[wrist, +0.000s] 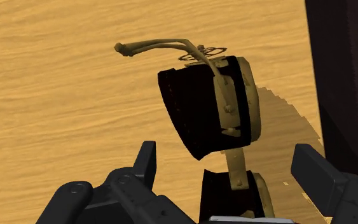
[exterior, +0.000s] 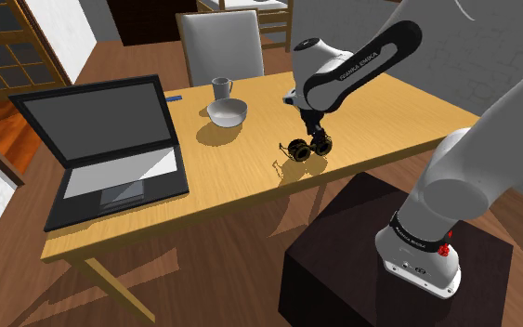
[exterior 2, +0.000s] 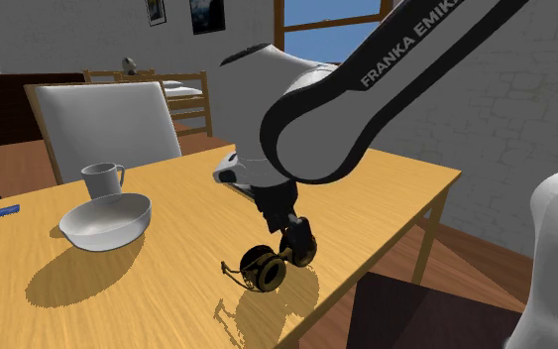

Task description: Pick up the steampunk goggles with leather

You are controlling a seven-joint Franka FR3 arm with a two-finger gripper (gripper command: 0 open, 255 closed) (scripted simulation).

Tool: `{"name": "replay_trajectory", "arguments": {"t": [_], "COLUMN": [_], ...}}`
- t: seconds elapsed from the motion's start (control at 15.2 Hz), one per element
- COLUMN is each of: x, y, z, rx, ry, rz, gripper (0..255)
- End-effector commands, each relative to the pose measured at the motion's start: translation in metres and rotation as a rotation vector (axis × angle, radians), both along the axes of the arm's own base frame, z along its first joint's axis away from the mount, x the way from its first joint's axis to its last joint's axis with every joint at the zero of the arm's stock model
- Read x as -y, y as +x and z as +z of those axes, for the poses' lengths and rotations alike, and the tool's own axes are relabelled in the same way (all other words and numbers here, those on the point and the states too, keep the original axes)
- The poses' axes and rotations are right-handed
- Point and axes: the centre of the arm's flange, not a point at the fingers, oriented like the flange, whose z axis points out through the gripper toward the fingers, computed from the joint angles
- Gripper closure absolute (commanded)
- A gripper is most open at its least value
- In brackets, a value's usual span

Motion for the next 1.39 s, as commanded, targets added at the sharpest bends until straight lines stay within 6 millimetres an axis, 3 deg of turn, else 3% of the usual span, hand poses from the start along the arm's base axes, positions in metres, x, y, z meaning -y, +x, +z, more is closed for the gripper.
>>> {"name": "replay_trajectory", "arguments": {"t": [0.0, 0.2, 0.26, 0.86, 1.32], "x": [-0.001, -0.001, -0.001, -0.001, -0.001], "y": [0.000, 0.000, 0.001, 0.000, 0.000], "z": [-0.011, -0.020, -0.020, -0.020, 0.017], "rx": [0.000, 0.000, 0.000, 0.000, 0.000], "ry": [0.000, 0.000, 0.000, 0.000, 0.000], "rz": [0.001, 0.001, 0.001, 0.001, 0.001], "gripper": [0, 0, 255, 255, 255]}}
